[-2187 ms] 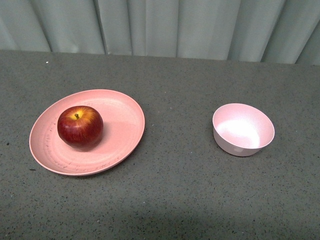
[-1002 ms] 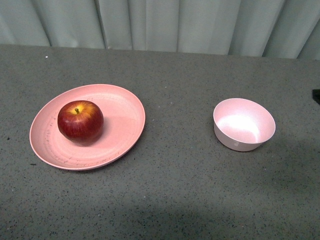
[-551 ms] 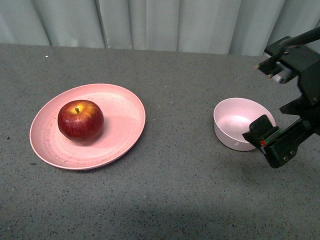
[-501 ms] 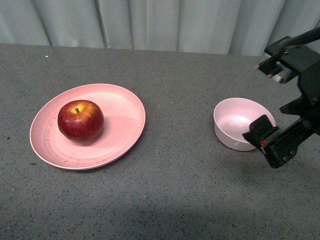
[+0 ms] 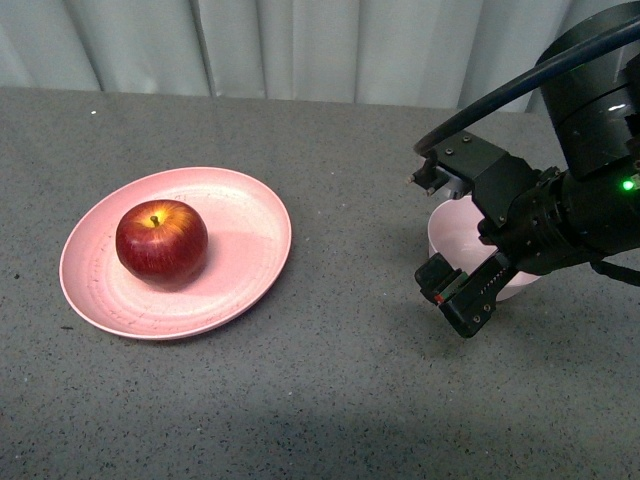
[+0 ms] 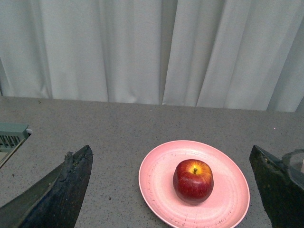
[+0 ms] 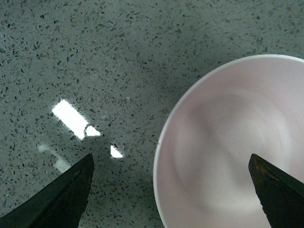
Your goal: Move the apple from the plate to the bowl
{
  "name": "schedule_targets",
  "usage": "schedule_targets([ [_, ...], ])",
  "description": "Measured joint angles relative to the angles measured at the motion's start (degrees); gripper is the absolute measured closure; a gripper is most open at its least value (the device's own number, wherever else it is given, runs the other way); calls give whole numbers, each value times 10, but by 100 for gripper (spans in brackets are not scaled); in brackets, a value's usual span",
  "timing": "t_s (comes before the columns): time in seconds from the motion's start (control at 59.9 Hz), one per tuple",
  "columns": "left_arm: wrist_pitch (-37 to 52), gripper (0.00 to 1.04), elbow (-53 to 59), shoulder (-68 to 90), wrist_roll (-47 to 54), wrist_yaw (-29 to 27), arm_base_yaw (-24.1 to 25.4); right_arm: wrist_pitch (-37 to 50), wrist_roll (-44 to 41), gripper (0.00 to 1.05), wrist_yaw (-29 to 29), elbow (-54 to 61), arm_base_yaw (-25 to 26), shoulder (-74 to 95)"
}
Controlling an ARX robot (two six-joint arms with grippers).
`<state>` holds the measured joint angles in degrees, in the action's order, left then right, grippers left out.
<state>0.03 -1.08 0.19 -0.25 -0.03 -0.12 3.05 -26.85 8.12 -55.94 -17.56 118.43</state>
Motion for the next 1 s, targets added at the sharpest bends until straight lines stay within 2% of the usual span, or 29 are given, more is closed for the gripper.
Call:
schedule_targets([
  [0.1, 0, 7, 0, 0, 0, 0, 0, -7, -6, 27, -8, -12, -4, 12],
  [0.301, 0, 7, 0, 0, 0, 0, 0, -13, -14, 72, -19, -19, -2, 18],
  [0.518, 0, 7, 0, 0, 0, 0, 0, -7, -21, 103, -20, -14, -1, 18],
  [0.801, 0, 7, 0, 0, 0, 0, 0, -8, -28, 104, -14, -10, -4, -2],
  [1.002, 0, 7, 0, 0, 0, 0, 0, -30, -23, 104, 12, -18, -33, -24],
])
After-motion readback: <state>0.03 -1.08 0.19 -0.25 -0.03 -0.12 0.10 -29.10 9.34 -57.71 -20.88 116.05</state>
